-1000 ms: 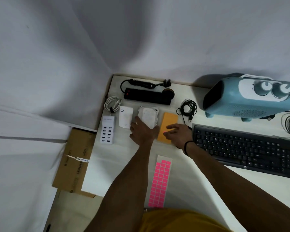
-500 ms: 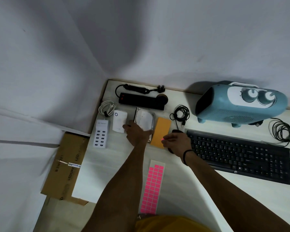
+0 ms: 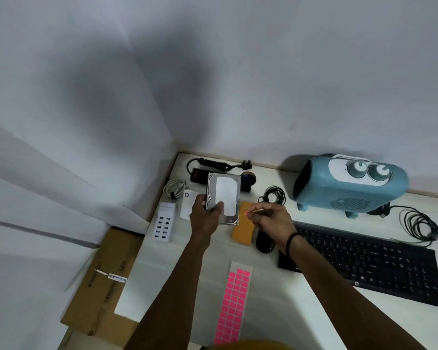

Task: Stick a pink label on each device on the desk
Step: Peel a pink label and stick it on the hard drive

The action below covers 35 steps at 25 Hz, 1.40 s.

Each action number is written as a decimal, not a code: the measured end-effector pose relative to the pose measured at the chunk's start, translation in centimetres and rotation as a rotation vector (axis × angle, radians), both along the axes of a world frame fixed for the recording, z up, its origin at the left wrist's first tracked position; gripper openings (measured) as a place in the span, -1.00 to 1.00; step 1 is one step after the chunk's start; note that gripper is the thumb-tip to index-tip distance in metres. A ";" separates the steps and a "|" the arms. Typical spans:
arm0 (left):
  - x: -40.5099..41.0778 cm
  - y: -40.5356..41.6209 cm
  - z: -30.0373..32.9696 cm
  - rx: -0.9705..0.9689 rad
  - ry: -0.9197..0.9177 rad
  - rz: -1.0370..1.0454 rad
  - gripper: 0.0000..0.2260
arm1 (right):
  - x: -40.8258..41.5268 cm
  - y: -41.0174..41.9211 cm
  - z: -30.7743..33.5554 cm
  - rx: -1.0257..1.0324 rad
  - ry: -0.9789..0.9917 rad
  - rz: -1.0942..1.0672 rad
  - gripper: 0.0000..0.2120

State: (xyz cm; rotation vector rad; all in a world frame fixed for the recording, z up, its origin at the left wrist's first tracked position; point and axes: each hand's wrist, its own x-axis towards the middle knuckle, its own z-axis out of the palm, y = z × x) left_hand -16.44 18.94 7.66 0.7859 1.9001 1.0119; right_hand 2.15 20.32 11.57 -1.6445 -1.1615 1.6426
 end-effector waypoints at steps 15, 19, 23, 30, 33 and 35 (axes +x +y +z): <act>5.0 -3.5 11.2 0.365 -0.204 -0.015 -0.76 | 1.8 -4.0 9.9 0.518 -0.403 0.118 -0.58; 5.8 -4.6 11.4 0.388 -0.167 -0.025 -0.78 | 1.9 -4.2 10.1 0.538 -0.498 0.147 -0.56; 6.2 -5.1 11.7 0.404 -0.174 -0.024 -0.74 | 1.8 -4.2 10.9 0.564 -0.555 0.160 -0.53; 5.1 -4.8 12.9 0.419 -0.276 -0.058 -0.73 | 3.1 -3.5 13.1 0.495 -0.608 0.118 -0.31; 4.6 -4.6 12.8 0.415 -0.329 -0.080 -0.67 | 2.9 -3.5 12.7 0.496 -0.399 0.221 -0.76; 4.5 -4.6 12.5 0.419 -0.276 -0.095 -0.60 | 2.5 -3.6 12.5 0.462 -0.264 0.215 -0.89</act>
